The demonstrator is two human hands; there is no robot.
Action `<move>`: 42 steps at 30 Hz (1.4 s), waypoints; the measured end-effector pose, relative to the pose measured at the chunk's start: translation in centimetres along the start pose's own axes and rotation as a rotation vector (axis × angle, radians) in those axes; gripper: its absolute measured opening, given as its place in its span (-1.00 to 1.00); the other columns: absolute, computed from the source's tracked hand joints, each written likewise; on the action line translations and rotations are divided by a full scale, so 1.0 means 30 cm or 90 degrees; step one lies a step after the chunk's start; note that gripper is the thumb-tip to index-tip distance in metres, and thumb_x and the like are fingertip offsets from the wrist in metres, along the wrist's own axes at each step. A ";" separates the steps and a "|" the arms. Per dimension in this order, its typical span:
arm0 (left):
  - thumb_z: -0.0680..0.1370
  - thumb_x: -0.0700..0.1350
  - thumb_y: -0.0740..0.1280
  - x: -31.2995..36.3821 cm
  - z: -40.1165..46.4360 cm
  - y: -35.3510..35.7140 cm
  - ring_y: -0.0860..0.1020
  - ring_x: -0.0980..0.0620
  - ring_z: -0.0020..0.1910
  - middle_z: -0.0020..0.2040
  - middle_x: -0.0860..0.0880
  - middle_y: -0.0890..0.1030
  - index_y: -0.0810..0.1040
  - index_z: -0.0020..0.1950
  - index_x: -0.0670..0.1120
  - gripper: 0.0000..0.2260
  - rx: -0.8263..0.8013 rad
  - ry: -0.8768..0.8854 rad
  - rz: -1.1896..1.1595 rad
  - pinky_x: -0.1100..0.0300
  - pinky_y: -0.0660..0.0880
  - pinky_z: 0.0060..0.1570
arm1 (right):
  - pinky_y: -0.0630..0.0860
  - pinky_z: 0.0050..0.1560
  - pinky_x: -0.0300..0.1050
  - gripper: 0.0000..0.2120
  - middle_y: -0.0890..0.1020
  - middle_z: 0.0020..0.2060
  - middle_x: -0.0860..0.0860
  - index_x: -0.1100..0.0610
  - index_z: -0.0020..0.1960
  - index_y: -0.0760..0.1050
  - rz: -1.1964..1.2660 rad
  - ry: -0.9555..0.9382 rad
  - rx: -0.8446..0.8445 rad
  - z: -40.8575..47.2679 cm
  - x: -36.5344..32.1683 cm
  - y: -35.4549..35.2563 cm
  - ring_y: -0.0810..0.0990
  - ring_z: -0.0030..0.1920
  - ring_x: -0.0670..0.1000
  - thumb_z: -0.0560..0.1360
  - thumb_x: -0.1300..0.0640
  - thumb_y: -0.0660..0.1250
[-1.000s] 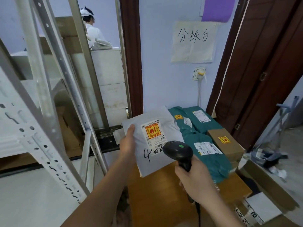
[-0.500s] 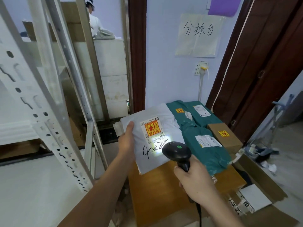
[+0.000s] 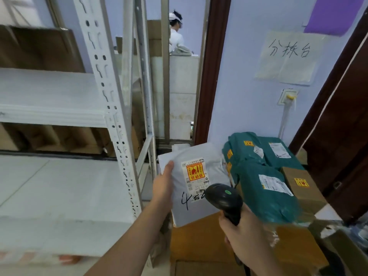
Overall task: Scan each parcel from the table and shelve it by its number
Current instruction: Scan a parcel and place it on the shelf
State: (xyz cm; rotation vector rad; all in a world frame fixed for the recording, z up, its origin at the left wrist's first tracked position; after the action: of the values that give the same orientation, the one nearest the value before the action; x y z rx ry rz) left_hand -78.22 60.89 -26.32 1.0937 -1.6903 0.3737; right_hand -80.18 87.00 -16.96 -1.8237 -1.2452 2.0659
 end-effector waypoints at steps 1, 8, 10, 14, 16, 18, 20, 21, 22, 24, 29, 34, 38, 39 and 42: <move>0.36 0.46 0.45 -0.004 -0.043 -0.028 0.74 -0.17 0.04 0.01 -0.09 0.77 0.66 0.24 -0.08 -0.28 0.015 0.010 -0.009 -0.19 0.64 0.16 | 0.63 -0.24 -0.07 -0.88 0.61 -0.27 0.07 -0.06 -0.04 0.45 0.007 -0.007 -0.018 -0.019 0.009 0.002 0.64 -0.33 -0.02 0.52 0.09 0.38; 0.64 0.17 0.34 -0.023 -0.324 -0.347 0.75 -0.21 -0.06 -0.06 -0.16 0.77 0.68 0.18 -0.17 -0.59 0.153 0.042 -0.077 0.02 0.65 -0.13 | 0.53 -0.38 -0.19 -0.89 0.61 -0.37 0.12 0.05 -0.05 0.49 0.049 -0.072 -0.134 -0.152 -0.026 0.081 0.59 -0.45 -0.06 0.51 0.16 0.41; 0.63 0.18 0.35 0.002 -0.395 -0.478 0.74 -0.25 -0.06 -0.08 -0.17 0.77 0.69 0.15 -0.18 -0.58 0.211 0.051 -0.099 -0.04 0.65 -0.08 | 0.50 -0.32 -0.19 -0.88 0.61 -0.34 0.11 0.05 -0.03 0.51 0.062 -0.090 -0.159 -0.186 -0.078 0.134 0.59 -0.38 -0.03 0.50 0.18 0.43; 0.62 0.20 0.37 0.081 -0.538 -0.765 0.72 -0.30 -0.03 -0.09 -0.19 0.77 0.70 0.11 -0.18 -0.57 0.305 0.081 -0.153 -0.22 0.63 0.14 | 0.49 -0.24 -0.19 -0.83 0.62 -0.32 0.03 0.09 0.03 0.54 0.065 -0.124 -0.221 -0.243 -0.202 0.299 0.59 -0.30 -0.03 0.47 0.19 0.46; 0.60 0.20 0.39 0.136 -0.611 -0.931 0.73 -0.29 -0.04 -0.09 -0.18 0.77 0.68 0.13 -0.17 -0.57 0.354 0.110 -0.178 -0.21 0.64 0.12 | 0.59 -0.19 -0.07 -0.81 0.64 -0.35 -0.01 0.14 -0.03 0.58 0.034 -0.154 -0.280 -0.277 -0.278 0.423 0.63 -0.30 -0.04 0.45 0.05 0.45; 0.53 0.26 0.43 0.188 -0.674 -1.098 0.72 -0.25 -0.04 -0.05 -0.16 0.76 0.63 0.21 -0.15 -0.49 0.403 0.137 -0.205 -0.21 0.62 0.15 | 0.55 -0.21 -0.25 -0.85 0.64 -0.38 -0.05 0.10 -0.05 0.60 0.038 -0.182 -0.300 -0.319 -0.384 0.526 0.65 -0.24 -0.04 0.43 0.07 0.47; 0.42 0.38 0.48 0.230 -0.706 -1.289 0.70 -0.20 -0.02 0.00 -0.12 0.72 0.59 0.24 -0.11 -0.35 0.442 0.182 -0.242 -0.21 0.59 0.19 | 0.40 -0.31 -0.51 -0.86 0.62 -0.43 -0.07 0.08 -0.05 0.62 0.050 -0.233 -0.287 -0.364 -0.515 0.609 0.66 -0.23 -0.06 0.41 0.19 0.49; 0.32 0.46 0.50 0.236 -0.710 -1.385 0.70 -0.20 0.01 0.05 -0.11 0.72 0.60 0.27 -0.08 -0.24 0.464 0.181 -0.246 -0.23 0.60 0.18 | 0.40 -0.38 -0.49 -0.88 0.62 -0.48 -0.03 0.09 -0.07 0.61 0.059 -0.242 -0.295 -0.397 -0.579 0.653 0.66 -0.33 -0.06 0.41 0.21 0.48; 0.23 0.51 0.52 0.251 -0.715 -1.479 0.72 -0.23 0.03 0.10 -0.10 0.73 0.63 0.28 -0.05 -0.16 0.476 0.184 -0.242 -0.27 0.61 0.16 | 0.41 -0.44 -0.45 -0.90 0.61 -0.53 0.04 0.09 -0.08 0.59 0.075 -0.250 -0.316 -0.430 -0.643 0.705 0.64 -0.44 -0.04 0.42 0.20 0.46; 0.29 0.44 0.52 0.306 -0.754 -1.632 0.73 -0.26 0.02 0.07 -0.12 0.76 0.68 0.21 -0.07 -0.29 0.487 0.217 -0.258 -0.31 0.61 0.15 | 0.48 -0.50 -0.25 -0.92 0.60 -0.54 0.14 0.08 -0.06 0.55 0.108 -0.257 -0.360 -0.486 -0.764 0.805 0.57 -0.57 0.02 0.46 0.18 0.42; 0.29 0.38 0.48 0.462 -0.871 -1.886 0.73 -0.31 0.02 0.01 -0.17 0.77 0.68 0.18 -0.12 -0.31 0.511 0.268 -0.265 -0.37 0.58 0.18 | 0.49 -0.49 -0.15 -0.96 0.60 -0.46 0.16 0.06 -0.05 0.49 0.135 -0.313 -0.422 -0.560 -1.065 1.016 0.52 -0.55 -0.02 0.52 0.14 0.35; 0.52 0.26 0.42 0.582 -0.903 -2.088 0.73 -0.30 0.00 -0.01 -0.17 0.77 0.67 0.17 -0.12 -0.51 0.554 0.297 -0.251 -0.37 0.58 0.19 | 0.48 -0.43 -0.16 -0.96 0.57 -0.43 0.13 0.09 -0.03 0.48 0.142 -0.358 -0.487 -0.594 -1.314 1.193 0.50 -0.52 -0.05 0.53 0.15 0.33; 0.54 0.28 0.39 0.674 -0.832 -2.226 0.74 -0.29 0.01 0.00 -0.15 0.77 0.67 0.20 -0.10 -0.52 0.555 0.311 -0.259 -0.37 0.58 0.19 | 0.47 -0.47 -0.24 -0.97 0.57 -0.44 0.13 0.10 -0.03 0.48 0.143 -0.409 -0.507 -0.570 -1.494 1.340 0.50 -0.54 -0.09 0.54 0.17 0.33; 0.54 0.28 0.39 0.701 -0.810 -2.253 0.74 -0.29 0.01 0.00 -0.15 0.77 0.66 0.20 -0.11 -0.51 0.561 0.314 -0.258 -0.35 0.59 0.18 | 0.46 -0.48 -0.26 -0.97 0.57 -0.44 0.13 0.10 -0.04 0.49 0.143 -0.417 -0.517 -0.559 -1.532 1.379 0.50 -0.54 -0.09 0.54 0.18 0.33; 0.62 0.22 0.36 0.800 -0.722 -2.345 0.75 -0.20 -0.05 -0.05 -0.12 0.78 0.65 0.19 -0.13 -0.57 0.573 0.329 -0.245 -0.10 0.63 -0.04 | 0.45 -0.49 -0.25 -0.96 0.55 -0.47 0.12 0.09 -0.07 0.50 0.158 -0.419 -0.542 -0.504 -1.633 1.499 0.50 -0.55 -0.06 0.53 0.17 0.36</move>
State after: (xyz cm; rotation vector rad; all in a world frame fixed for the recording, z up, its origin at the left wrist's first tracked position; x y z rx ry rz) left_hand -9.76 26.74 -14.34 1.7333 -0.7967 1.1153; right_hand -35.26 36.77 -6.53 -1.6113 -2.4851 2.6434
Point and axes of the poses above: each hand's wrist, its own z-axis towards the middle knuckle, its own y-axis out of the palm, x = y × z, the point moved 10 cm from there along z, towards the middle knuckle
